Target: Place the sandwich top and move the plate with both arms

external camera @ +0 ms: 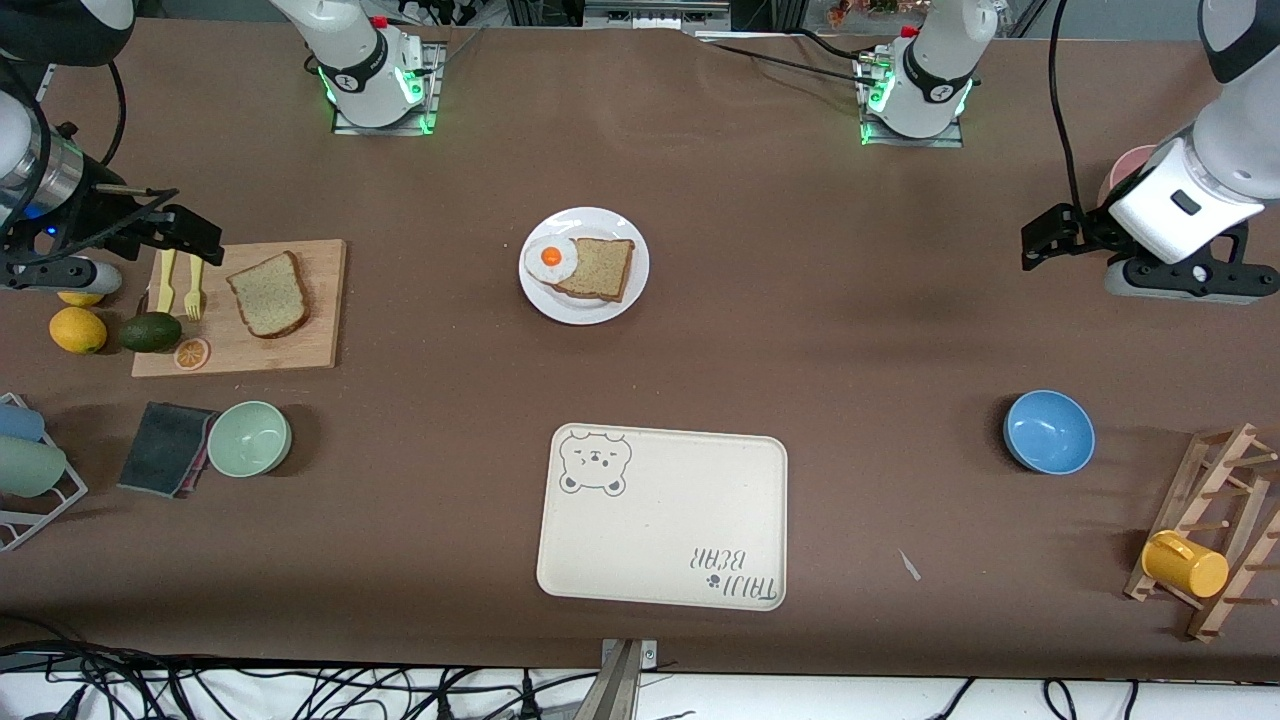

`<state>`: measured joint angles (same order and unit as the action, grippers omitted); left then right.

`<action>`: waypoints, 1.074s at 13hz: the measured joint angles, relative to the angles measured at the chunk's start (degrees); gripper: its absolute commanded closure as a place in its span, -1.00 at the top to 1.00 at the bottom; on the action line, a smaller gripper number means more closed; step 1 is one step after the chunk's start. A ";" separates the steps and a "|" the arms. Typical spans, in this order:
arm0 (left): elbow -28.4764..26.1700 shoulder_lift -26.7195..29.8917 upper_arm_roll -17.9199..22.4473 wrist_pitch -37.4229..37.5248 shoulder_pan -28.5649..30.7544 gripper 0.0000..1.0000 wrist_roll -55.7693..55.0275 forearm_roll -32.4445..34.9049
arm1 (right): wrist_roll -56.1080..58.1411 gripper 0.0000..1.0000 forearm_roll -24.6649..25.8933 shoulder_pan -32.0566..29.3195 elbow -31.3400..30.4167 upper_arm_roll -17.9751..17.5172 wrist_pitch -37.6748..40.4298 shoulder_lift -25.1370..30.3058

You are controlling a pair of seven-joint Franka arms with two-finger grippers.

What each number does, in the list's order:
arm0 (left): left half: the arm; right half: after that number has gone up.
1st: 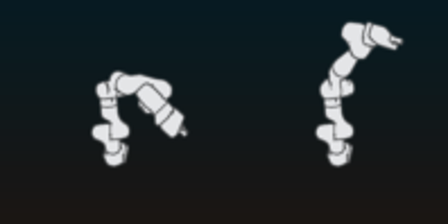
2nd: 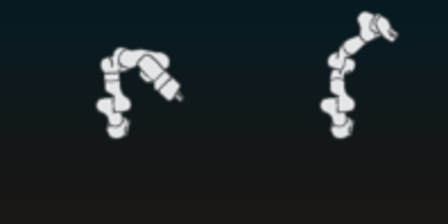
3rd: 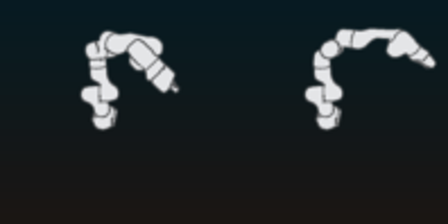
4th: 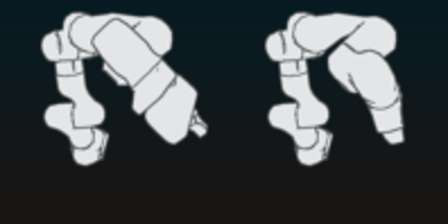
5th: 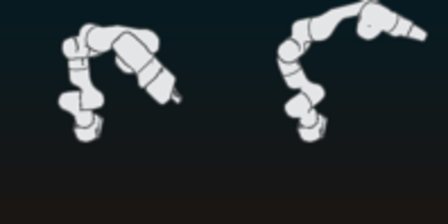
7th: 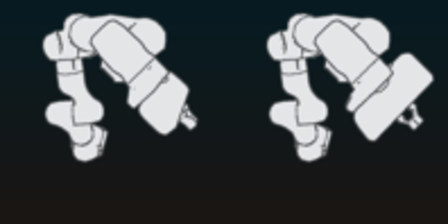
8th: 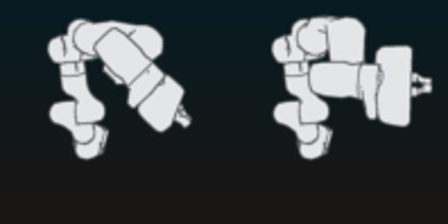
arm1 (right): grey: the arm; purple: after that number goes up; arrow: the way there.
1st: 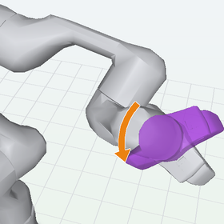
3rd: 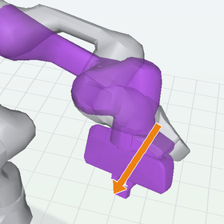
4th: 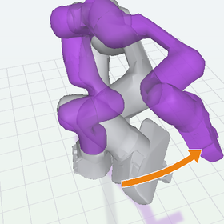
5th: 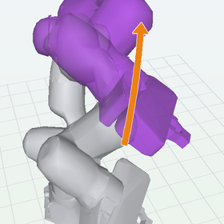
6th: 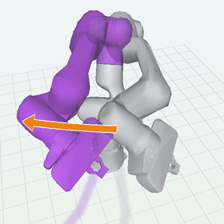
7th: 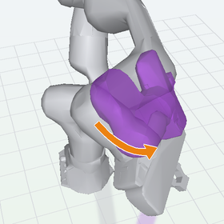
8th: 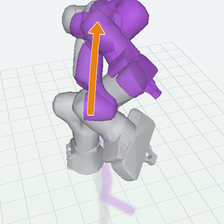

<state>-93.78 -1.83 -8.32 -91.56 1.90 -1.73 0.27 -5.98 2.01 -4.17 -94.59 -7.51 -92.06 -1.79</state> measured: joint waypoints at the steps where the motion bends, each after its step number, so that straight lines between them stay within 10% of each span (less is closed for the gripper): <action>1: 0.01 0.00 -0.44 0.00 -0.02 1.00 -0.05 0.00 | 0.00 1.00 0.00 0.00 0.00 0.00 0.00 0.00; 14: 0.07 0.00 -0.57 0.00 0.01 1.00 -0.05 0.00 | 0.00 1.00 0.00 0.00 0.00 0.00 0.00 0.00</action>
<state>-93.71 -1.83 -8.89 -91.55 1.92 -1.77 0.27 -5.98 2.01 -4.17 -94.59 -7.51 -92.06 -1.79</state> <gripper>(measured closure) 0.000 0.000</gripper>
